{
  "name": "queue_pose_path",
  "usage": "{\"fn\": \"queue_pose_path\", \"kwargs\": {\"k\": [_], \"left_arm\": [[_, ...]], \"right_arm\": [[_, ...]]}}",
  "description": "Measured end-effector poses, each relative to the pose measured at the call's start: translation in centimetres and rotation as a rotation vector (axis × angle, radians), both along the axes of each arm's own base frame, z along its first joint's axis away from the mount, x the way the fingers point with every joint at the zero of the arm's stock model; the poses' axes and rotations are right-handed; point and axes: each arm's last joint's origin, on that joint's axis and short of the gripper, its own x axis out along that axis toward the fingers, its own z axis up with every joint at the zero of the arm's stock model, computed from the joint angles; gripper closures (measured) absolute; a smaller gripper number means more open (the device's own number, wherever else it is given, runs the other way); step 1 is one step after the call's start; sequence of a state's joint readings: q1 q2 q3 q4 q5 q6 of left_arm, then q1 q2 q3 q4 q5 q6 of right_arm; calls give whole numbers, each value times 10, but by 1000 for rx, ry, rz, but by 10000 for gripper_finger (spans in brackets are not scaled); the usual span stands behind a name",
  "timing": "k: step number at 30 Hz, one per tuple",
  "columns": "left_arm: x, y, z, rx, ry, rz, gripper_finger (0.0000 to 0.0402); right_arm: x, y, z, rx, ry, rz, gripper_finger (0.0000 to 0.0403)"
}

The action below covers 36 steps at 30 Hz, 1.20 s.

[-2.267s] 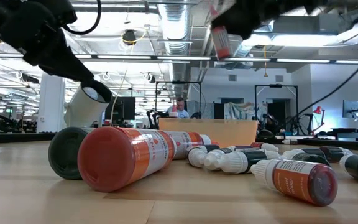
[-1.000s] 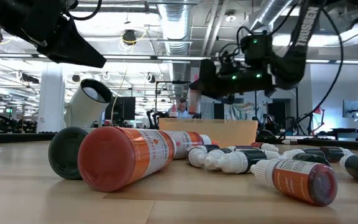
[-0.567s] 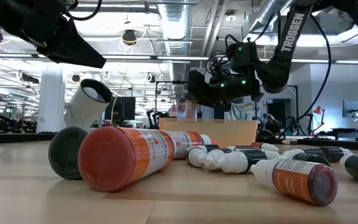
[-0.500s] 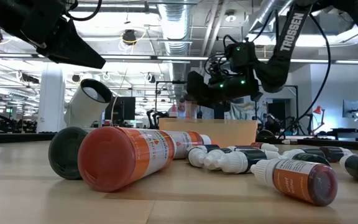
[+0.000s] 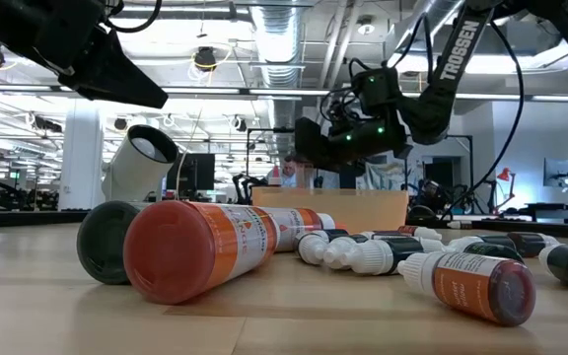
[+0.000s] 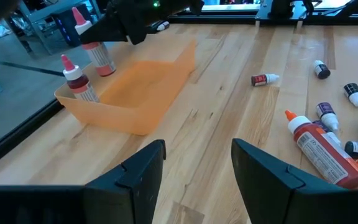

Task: Pick & Place food coloring
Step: Put the large pink food coloring bottle into the orange bin

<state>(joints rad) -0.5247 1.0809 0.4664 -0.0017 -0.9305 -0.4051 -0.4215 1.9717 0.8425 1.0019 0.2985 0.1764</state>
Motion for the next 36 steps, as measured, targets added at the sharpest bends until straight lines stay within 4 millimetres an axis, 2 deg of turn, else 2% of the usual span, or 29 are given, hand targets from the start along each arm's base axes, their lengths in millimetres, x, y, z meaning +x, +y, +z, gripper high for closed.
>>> {"fn": "queue_pose_path", "kwargs": {"k": [3, 12, 25, 36], "left_arm": [[0, 0, 0, 0, -1, 0, 216], [0, 0, 1, -7, -10, -2, 216], [0, 0, 1, 1, -4, -4, 217], [0, 0, 1, -2, -5, -6, 217]], "right_arm": [[0, 0, -3, 4, 9, -3, 241], [6, 1, -31, 31, -37, -19, 245], [8, 1, -31, -13, -11, -35, 238], [22, -5, -24, -5, 49, -23, 235]]}}
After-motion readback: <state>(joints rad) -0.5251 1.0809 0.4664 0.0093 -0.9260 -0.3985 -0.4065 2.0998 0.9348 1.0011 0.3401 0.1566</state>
